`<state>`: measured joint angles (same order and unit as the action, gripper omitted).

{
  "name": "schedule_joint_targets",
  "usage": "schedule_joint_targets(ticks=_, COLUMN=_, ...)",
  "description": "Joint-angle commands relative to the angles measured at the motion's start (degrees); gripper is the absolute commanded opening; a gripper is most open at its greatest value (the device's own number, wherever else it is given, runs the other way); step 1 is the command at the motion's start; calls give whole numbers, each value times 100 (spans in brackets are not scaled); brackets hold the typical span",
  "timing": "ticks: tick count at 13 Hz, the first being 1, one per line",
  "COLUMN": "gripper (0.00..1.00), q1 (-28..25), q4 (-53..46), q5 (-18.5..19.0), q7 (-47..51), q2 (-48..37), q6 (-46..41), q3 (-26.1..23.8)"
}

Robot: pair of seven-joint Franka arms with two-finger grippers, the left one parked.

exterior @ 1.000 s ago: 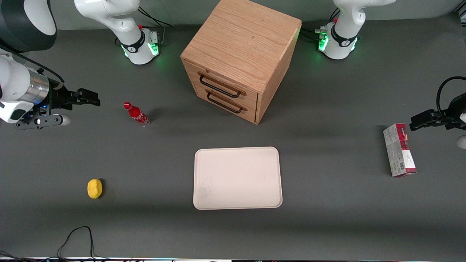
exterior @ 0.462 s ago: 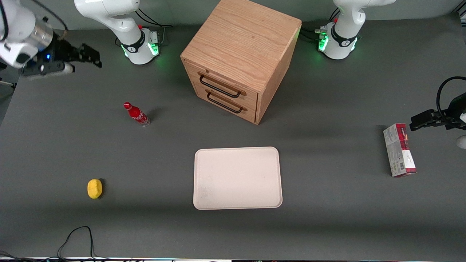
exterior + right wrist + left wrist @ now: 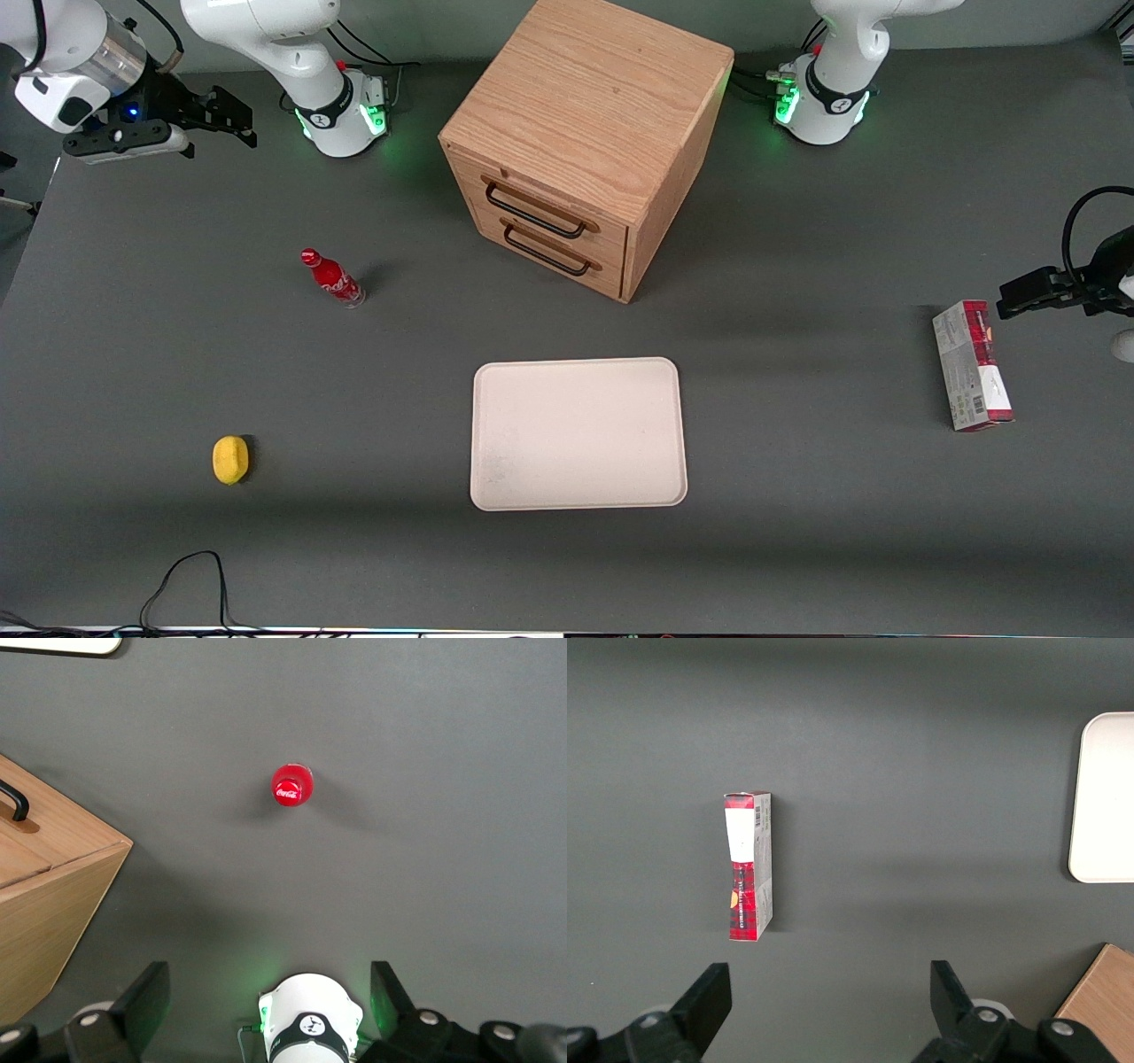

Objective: Place coke bottle on tray
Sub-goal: 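Move the open right gripper over the red Coca-Cola bottle and lower it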

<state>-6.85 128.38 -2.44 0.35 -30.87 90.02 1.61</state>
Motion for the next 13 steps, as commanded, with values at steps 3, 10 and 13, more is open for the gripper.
schedule_joint_targets(ticks=3, gripper=100, q1=-27, q4=1178, q5=121, q7=26, q2=-16, q6=1322, q3=-12)
schedule_joint_targets(ticks=10, gripper=100, q1=-62, q4=2358, q5=121, q7=26, q2=405, q6=3309, q3=-30)
schedule_joint_targets(ticks=13, gripper=100, q1=-62, q4=2420, q5=121, q7=35, q2=844, q6=3899, q3=-30)
